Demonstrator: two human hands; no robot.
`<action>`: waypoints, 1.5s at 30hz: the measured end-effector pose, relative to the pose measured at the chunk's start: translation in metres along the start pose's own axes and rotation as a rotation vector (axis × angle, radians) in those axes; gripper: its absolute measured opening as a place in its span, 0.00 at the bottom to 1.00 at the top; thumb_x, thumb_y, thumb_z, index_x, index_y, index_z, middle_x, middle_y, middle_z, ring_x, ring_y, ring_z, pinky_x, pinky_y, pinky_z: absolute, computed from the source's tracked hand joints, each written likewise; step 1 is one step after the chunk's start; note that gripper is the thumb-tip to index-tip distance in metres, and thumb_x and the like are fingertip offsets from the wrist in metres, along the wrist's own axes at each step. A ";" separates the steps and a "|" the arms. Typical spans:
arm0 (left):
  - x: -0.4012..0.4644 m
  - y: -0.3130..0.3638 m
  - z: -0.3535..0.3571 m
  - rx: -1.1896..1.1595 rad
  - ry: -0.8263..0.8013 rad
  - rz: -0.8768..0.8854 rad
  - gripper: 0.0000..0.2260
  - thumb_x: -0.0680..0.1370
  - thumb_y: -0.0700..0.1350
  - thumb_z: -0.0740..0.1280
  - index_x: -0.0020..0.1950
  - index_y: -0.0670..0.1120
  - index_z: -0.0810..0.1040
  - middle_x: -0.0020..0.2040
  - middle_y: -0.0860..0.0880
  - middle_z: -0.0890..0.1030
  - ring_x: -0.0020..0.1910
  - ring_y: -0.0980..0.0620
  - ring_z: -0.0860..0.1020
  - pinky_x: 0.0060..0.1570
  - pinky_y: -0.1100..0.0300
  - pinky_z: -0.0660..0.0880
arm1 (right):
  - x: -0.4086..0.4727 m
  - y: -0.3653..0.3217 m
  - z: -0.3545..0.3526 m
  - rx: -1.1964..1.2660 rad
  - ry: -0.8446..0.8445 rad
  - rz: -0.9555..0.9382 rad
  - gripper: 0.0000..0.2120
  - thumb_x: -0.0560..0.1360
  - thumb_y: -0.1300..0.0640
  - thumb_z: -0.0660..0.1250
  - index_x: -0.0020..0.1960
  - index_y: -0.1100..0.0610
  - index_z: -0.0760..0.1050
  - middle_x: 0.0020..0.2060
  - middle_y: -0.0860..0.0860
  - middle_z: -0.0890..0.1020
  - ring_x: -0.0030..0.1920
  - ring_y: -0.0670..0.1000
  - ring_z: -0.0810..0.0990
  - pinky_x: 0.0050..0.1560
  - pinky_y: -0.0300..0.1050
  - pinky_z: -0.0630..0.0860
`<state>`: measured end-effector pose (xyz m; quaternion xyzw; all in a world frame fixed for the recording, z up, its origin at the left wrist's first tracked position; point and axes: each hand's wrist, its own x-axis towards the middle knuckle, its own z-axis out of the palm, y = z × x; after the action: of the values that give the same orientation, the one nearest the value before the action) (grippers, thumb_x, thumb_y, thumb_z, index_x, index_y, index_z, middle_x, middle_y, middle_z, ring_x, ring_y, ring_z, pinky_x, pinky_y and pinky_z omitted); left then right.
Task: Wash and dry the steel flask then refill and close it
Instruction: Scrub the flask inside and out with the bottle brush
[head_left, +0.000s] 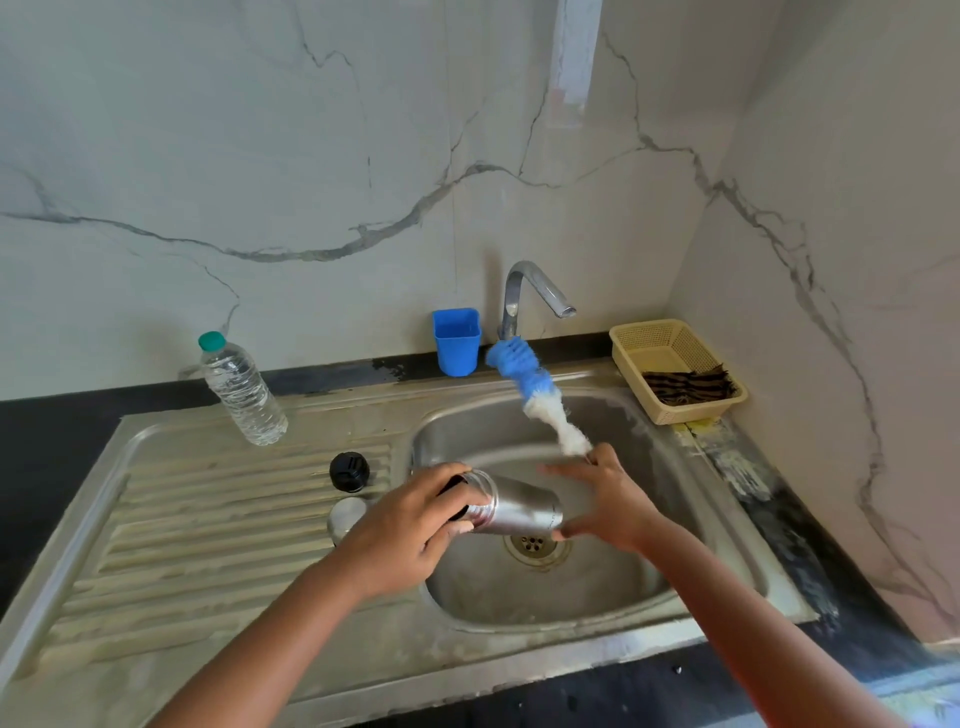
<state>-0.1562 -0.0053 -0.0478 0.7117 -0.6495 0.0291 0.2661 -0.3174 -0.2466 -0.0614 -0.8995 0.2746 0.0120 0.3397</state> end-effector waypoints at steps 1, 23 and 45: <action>0.002 0.001 -0.001 0.019 -0.020 0.036 0.11 0.79 0.46 0.64 0.62 0.53 0.73 0.67 0.50 0.72 0.61 0.50 0.76 0.51 0.54 0.79 | 0.004 -0.004 0.001 -0.024 -0.028 -0.021 0.45 0.58 0.52 0.84 0.69 0.34 0.68 0.57 0.46 0.59 0.60 0.47 0.68 0.68 0.45 0.70; -0.005 0.038 0.004 -0.829 0.226 -0.634 0.24 0.72 0.56 0.75 0.66 0.62 0.72 0.57 0.58 0.80 0.50 0.52 0.83 0.45 0.55 0.83 | 0.004 -0.022 0.017 -0.462 0.405 -0.276 0.28 0.49 0.46 0.78 0.47 0.50 0.76 0.46 0.45 0.71 0.42 0.52 0.75 0.32 0.45 0.75; -0.011 0.017 0.043 -1.328 0.528 -1.274 0.12 0.73 0.36 0.74 0.55 0.35 0.81 0.53 0.36 0.84 0.53 0.38 0.83 0.44 0.56 0.83 | -0.004 0.010 0.013 -0.401 0.503 -0.281 0.14 0.71 0.40 0.61 0.48 0.49 0.72 0.51 0.45 0.72 0.47 0.49 0.70 0.45 0.44 0.70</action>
<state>-0.1874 -0.0136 -0.0827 0.6056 0.0568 -0.3360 0.7191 -0.3238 -0.2431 -0.0763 -0.9521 0.2155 -0.2030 0.0761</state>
